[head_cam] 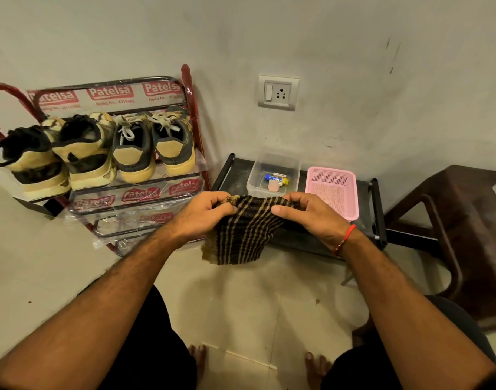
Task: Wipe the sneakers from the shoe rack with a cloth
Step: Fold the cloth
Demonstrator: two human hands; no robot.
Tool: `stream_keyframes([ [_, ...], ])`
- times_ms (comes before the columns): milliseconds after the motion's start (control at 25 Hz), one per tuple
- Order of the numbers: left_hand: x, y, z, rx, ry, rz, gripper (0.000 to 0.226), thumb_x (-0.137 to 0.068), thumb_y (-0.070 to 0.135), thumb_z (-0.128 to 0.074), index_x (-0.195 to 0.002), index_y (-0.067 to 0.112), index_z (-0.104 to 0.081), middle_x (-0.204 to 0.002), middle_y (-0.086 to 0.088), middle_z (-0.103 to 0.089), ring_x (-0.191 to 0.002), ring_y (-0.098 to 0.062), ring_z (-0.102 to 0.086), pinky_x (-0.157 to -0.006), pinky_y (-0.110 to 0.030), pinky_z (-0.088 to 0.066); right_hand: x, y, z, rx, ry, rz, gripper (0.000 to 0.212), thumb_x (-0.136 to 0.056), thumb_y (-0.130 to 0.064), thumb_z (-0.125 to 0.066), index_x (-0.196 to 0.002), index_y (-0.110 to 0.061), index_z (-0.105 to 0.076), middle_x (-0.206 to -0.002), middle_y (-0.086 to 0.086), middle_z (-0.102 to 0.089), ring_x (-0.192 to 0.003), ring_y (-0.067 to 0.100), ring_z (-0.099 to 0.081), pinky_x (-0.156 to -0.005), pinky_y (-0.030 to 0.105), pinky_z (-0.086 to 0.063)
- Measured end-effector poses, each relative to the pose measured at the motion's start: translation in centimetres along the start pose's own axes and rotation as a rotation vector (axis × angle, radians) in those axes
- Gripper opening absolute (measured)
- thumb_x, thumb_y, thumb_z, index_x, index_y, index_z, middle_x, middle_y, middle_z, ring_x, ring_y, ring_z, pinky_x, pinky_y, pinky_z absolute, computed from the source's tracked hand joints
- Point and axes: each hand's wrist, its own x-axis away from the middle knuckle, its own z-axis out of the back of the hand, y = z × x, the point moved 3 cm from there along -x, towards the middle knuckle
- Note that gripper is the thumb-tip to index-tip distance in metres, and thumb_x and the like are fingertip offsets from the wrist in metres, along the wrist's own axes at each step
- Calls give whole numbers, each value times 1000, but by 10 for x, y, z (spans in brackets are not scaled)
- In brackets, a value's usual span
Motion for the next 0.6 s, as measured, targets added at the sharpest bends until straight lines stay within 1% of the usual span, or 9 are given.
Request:
stream_keyframes([
  [40, 2, 4, 1, 130, 20, -6, 17, -100, 19, -57, -104, 10, -72, -99, -7, -73, -94, -16, -69, -85, -41, -56, 0, -4, -2, -73, -3, 5, 32, -87, -27, -73, -109, -4, -68, -106, 13, -73, -101, 25, -69, -91, 40, -56],
  [120, 0, 4, -1, 595, 50, 71, 24, -97, 29, -61, -112, 12, -72, -102, -3, -76, -100, -17, -69, -79, -33, -58, -6, -11, -5, -447, 98, -27, 38, -86, -25, -73, -116, -2, -66, -110, 13, -72, -102, 24, -69, -84, 41, -59],
  [200, 2, -1, -17, 960, -119, 295, 64, -89, 64, -57, -123, 11, -69, -117, -10, -73, -113, -28, -66, -91, -44, -58, -10, -9, -12, -821, 212, -172, 36, -91, -27, -69, -116, -2, -67, -112, 15, -72, -103, 26, -70, -84, 41, -59],
  [240, 6, -2, -29, 984, -249, 388, 81, -82, 76, -53, -126, 9, -68, -121, -14, -70, -117, -32, -64, -99, -50, -54, -11, -5, -16, -899, 233, -275, 32, -93, -29, -66, -108, -1, -71, -108, 17, -73, -98, 28, -72, -82, 41, -60],
  [280, 11, 0, -40, 979, -350, 420, 83, -81, 77, -53, -124, 8, -68, -120, -16, -70, -115, -33, -64, -101, -51, -52, -10, -2, -17, -915, 248, -363, 33, -96, -32, -62, -99, -2, -75, -101, 18, -75, -91, 29, -74, -79, 41, -60],
  [320, 14, 2, -47, 959, -375, 408, 67, -86, 67, -57, -118, 9, -72, -114, -15, -71, -108, -30, -67, -97, -48, -55, -8, 1, -17, -921, 249, -408, 36, -97, -35, -60, -92, -2, -76, -97, 18, -75, -86, 29, -75, -77, 41, -60],
  [400, 10, 5, -47, 969, -248, 335, 26, -94, 32, -63, -105, 12, -76, -107, -11, -74, -95, -23, -73, -83, -39, -62, -5, 3, -12, -980, 240, -409, 41, -97, -38, -59, -87, -4, -78, -95, 17, -75, -86, 29, -74, -79, 41, -60],
  [520, 1, 1, -40, 995, -82, 285, 17, -94, 17, -63, -108, 14, -72, -108, -12, -75, -95, -25, -74, -87, -45, -60, -1, 14, -19, -935, 106, -463, 46, -93, -39, -67, -123, -4, -65, -120, 17, -69, -108, 32, -68, -99, 46, -52],
  [600, -3, -4, -36, 964, -50, 331, 17, -95, 14, -64, -111, 15, -69, -106, -10, -76, -93, -24, -75, -84, -44, -61, -5, 20, -28, -868, 4, -468, 57, -90, -20, -72, -141, -6, -51, -136, 21, -59, -120, 34, -59, -104, 48, -48],
])
